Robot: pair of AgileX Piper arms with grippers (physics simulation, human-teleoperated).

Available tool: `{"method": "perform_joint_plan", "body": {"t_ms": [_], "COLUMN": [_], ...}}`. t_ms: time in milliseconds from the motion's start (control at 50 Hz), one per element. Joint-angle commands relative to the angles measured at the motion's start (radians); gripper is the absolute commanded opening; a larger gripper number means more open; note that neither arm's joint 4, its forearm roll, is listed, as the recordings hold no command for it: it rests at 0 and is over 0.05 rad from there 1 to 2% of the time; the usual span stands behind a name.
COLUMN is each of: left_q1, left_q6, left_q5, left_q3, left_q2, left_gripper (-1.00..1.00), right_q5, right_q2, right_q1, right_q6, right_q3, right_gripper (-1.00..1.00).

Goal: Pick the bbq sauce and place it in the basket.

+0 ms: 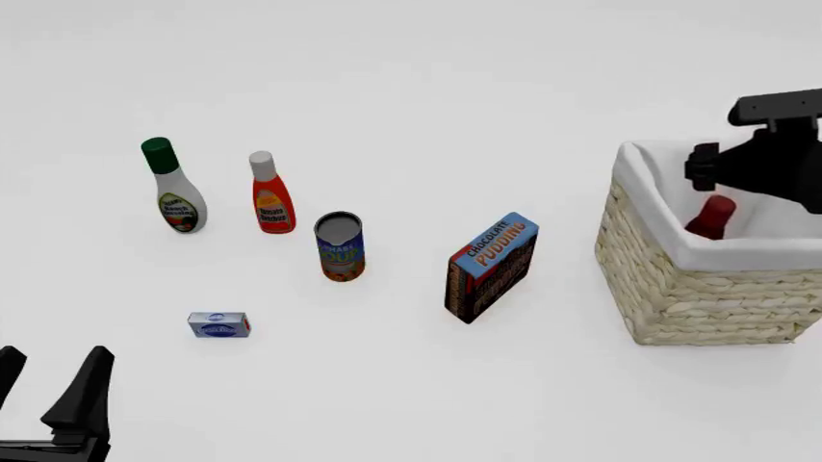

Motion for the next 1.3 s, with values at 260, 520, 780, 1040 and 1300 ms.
{"method": "perform_joint_plan", "body": {"t_ms": [260,520,780,1040,1300], "left_q1": [0.0,0.0,0.0,0.0,0.0], "left_q6": [0.0,0.0,0.0,0.0,0.0], "left_q5": [0.0,0.0,0.0,0.0,0.0], "left_q3": [0.0,0.0,0.0,0.0,0.0], "left_q2": [0.0,0.0,0.0,0.0,0.0], "left_gripper": [1.0,1.0,1.0,1.0,1.0], "right_q5": [0.103,0.155,0.195,0.213,0.232], "right_q2": [-0.115,-0.178,-0.247,-0.301,-0.373], "right_q1": [0.022,0.037,0.073,0.087,0.08], "right_q6": [-0.014,-0.014,0.0,0.022,0.045], "right_q3": [-0.059,-0.089,-0.106,-0.108,-0.091], "right_gripper": [1.0,1.0,1.0,1.0,1.0]}}
